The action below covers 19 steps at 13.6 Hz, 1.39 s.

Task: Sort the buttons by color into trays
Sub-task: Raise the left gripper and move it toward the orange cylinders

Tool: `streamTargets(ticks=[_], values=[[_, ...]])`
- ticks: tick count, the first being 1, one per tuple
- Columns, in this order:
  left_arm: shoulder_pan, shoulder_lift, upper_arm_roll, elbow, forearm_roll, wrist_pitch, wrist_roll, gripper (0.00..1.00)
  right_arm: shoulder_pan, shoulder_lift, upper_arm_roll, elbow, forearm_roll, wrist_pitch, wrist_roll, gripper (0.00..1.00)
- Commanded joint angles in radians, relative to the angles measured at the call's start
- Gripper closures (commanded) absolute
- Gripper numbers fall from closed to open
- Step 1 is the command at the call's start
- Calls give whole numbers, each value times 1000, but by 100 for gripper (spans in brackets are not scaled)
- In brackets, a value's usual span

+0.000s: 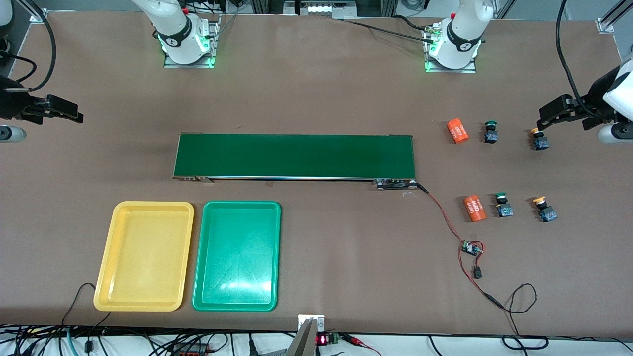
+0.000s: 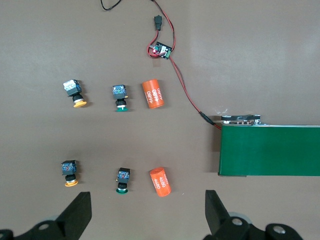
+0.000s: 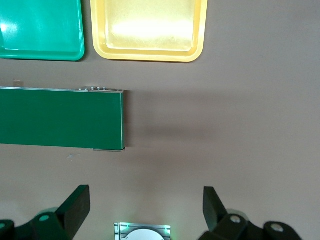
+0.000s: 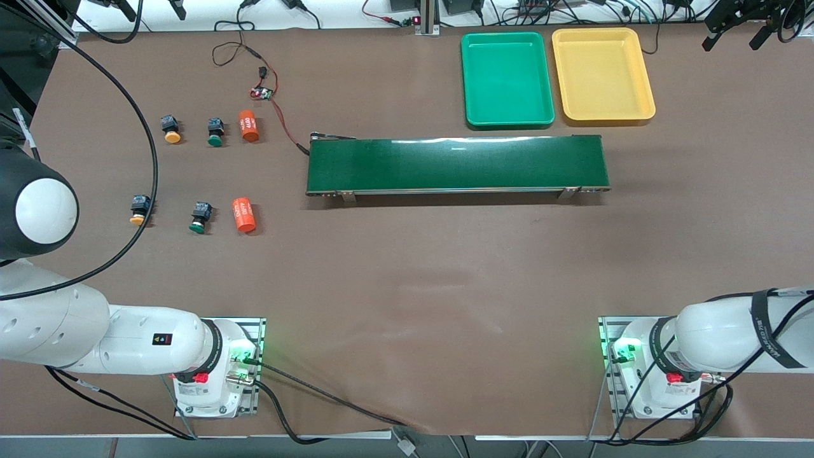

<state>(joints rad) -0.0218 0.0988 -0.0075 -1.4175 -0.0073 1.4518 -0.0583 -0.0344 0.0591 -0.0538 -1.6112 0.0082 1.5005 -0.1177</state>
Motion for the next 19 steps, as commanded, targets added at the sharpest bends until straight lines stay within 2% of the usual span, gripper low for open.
streamTargets(ticks=[1, 10, 16, 19], values=[[5, -24, 0, -21, -5, -2, -6, 0, -4, -5, 2, -7, 16, 7, 0, 0], [0, 10, -2, -34, -7, -1, -8, 0, -2, -7, 3, -7, 16, 7, 0, 0], [5, 125, 3, -23, -3, -7, -6, 0, -5, -12, 2, -9, 16, 0, 0, 0], [10, 180, 3, -34, 36, 7, 3, 0, -2, -15, 3, -10, 16, 4, 0, 0]])
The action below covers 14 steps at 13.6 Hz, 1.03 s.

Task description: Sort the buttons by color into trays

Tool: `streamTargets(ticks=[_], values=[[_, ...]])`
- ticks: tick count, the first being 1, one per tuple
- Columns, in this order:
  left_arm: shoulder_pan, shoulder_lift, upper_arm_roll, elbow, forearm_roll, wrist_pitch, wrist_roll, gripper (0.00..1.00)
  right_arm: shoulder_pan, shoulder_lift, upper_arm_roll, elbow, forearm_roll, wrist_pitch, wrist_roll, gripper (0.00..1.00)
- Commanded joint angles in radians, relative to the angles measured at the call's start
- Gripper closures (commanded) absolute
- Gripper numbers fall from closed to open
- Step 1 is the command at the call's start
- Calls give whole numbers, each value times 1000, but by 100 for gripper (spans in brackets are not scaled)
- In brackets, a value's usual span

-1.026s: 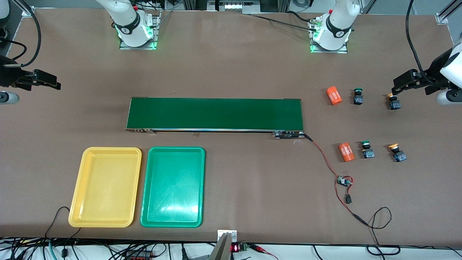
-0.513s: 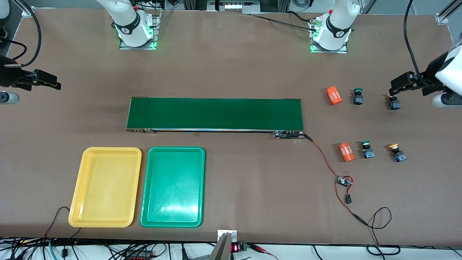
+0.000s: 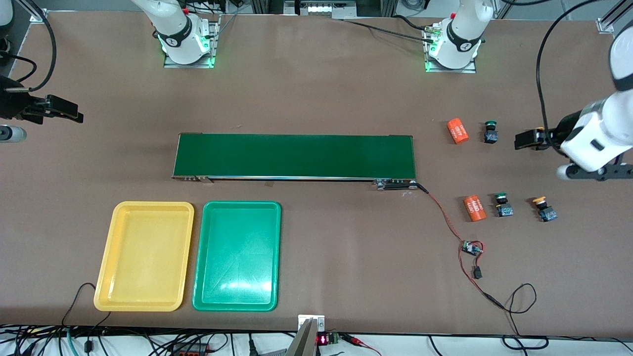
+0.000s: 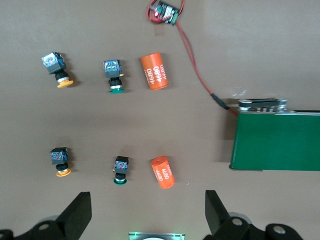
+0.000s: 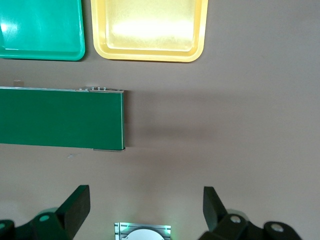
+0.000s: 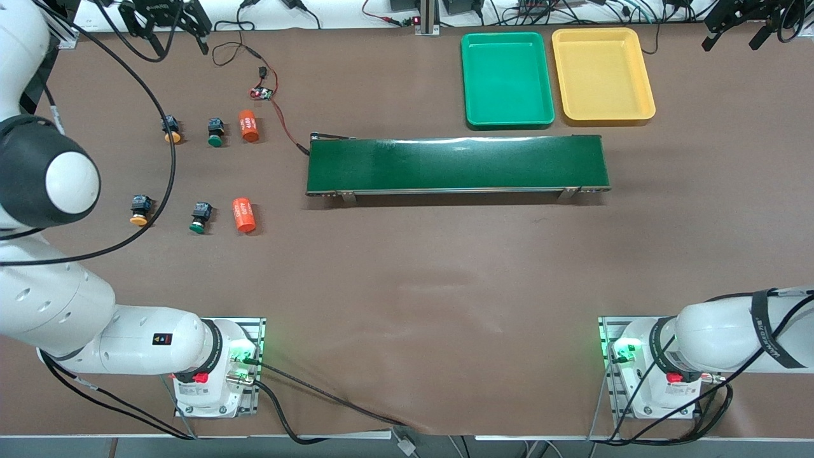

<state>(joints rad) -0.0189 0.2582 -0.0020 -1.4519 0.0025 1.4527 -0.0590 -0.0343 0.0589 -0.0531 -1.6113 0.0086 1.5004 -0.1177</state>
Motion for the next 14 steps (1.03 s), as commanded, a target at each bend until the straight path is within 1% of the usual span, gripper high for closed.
streamTargets(ticks=[1, 4, 6, 9, 14], values=[[7, 30, -6, 1, 27, 6, -5, 0, 1, -10, 2, -12, 17, 10, 1, 0], [7, 131, -6, 1, 22, 46, -7, 0, 2, -5, 6, -19, 17, 29, 1, 0], [7, 200, -6, 2, 20, 109, -10, 0, 1, -4, 6, -19, 17, 38, 1, 0], [-4, 286, -6, 8, 28, 198, -74, 0, 1, 4, 6, -18, 17, 53, 0, 0], [2, 420, -6, 5, 14, 409, -105, 0, 1, 5, 6, -19, 17, 57, 1, 0]])
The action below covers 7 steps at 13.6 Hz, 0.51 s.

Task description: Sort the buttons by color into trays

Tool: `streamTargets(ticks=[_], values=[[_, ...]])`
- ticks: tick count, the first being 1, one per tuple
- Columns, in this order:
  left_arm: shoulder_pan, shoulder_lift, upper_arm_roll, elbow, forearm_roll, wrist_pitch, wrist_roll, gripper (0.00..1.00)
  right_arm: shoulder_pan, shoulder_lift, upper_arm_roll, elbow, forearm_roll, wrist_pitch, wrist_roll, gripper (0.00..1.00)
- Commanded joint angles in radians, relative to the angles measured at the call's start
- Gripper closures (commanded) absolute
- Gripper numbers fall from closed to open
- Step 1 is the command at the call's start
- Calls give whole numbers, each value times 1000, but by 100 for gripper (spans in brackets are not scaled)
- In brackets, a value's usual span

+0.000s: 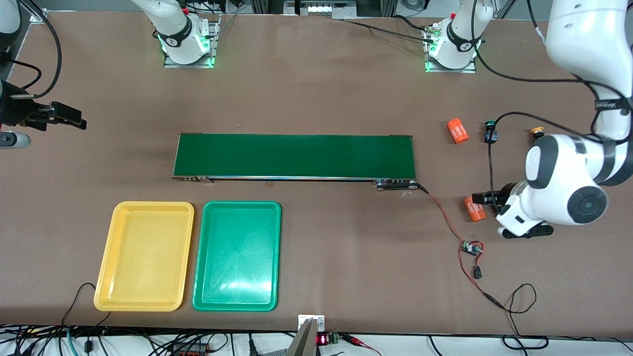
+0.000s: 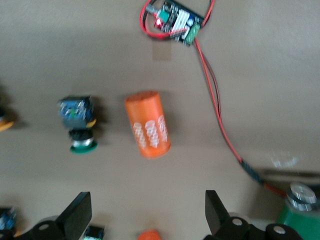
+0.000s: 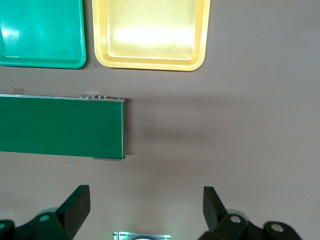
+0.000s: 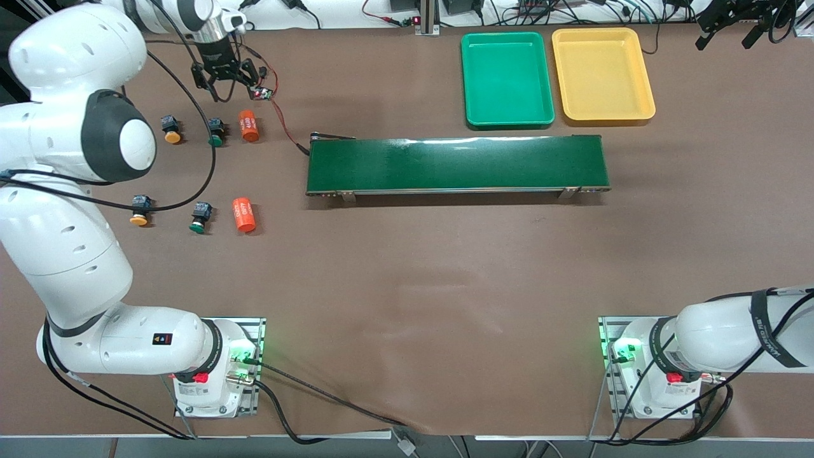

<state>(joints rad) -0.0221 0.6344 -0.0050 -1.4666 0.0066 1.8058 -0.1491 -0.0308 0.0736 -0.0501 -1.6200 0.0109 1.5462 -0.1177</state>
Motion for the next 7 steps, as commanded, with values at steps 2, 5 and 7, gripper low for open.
streamTargets(ticks=[2, 5, 7], values=[[11, 74, -3, 15, 9, 122, -15, 0, -3, -9, 4, -18, 15, 12, 0, 0], [27, 87, -7, -21, 7, 210, -14, 0, -1, -9, 4, -20, 15, 12, 0, 0], [30, 80, -10, -85, -16, 297, -15, 0, -1, -9, 4, -20, 17, 11, 0, 0]])
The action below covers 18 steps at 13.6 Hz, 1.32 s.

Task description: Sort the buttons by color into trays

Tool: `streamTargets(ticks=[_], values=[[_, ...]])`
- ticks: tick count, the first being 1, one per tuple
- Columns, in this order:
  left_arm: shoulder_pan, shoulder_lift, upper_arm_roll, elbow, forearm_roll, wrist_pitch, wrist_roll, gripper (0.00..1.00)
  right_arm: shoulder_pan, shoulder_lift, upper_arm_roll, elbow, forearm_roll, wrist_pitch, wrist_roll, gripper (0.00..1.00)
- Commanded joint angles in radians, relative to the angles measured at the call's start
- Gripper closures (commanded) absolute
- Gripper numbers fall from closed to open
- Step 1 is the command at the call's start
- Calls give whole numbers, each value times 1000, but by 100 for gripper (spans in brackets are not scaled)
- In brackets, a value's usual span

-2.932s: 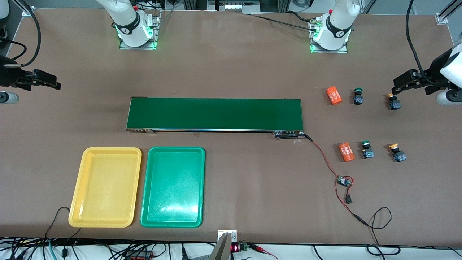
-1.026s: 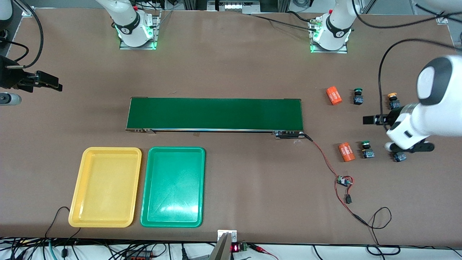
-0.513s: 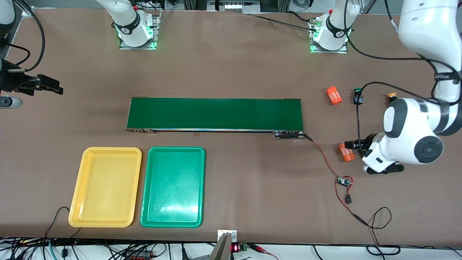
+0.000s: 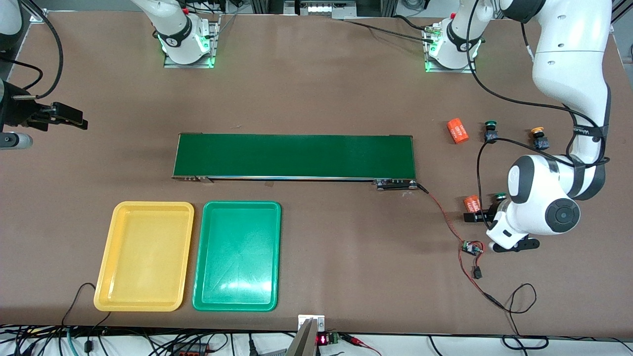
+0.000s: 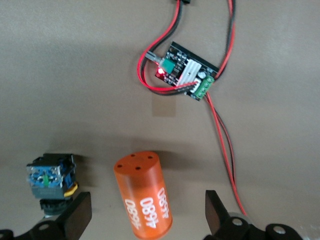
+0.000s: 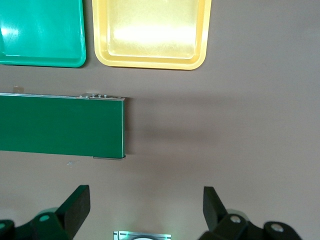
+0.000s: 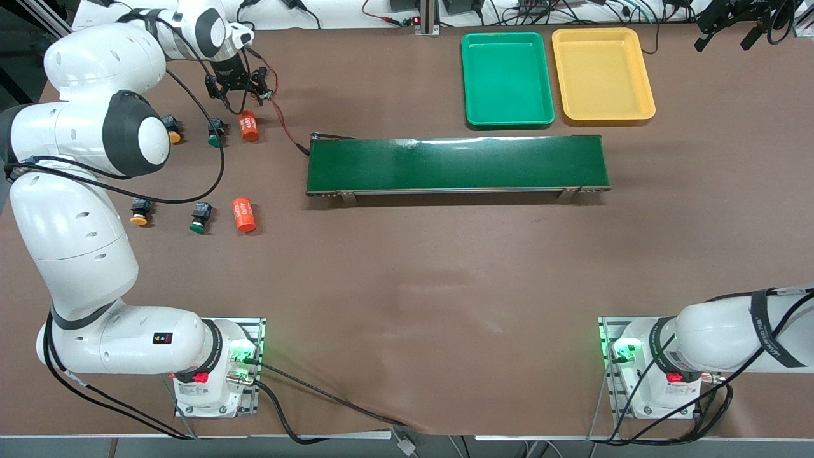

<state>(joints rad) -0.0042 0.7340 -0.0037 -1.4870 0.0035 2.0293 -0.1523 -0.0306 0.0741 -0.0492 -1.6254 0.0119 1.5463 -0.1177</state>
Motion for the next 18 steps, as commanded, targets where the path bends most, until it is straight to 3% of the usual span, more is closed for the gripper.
streamTargets(ticks=[1, 3, 6, 16, 17, 18], values=[[12, -27, -12, -112, -17, 128, -13, 0, -2, -8, 3, -14, 14, 12, 0, 0], [12, -68, -15, -205, -19, 224, -13, 0, -2, -3, 3, -13, 16, 11, 0, 0], [10, -87, -19, -249, -19, 261, -29, 0, -2, -2, 5, -13, 16, 11, 0, 0], [23, -88, -27, -265, -19, 261, -23, 0, 0, -3, 5, -13, 36, 11, 0, 0], [23, -88, -27, -265, -19, 262, -21, 1, 0, -2, 5, -13, 36, 11, 0, 0], [23, -88, -27, -266, -19, 259, -21, 8, 0, -2, 5, -13, 36, 11, 0, 0]])
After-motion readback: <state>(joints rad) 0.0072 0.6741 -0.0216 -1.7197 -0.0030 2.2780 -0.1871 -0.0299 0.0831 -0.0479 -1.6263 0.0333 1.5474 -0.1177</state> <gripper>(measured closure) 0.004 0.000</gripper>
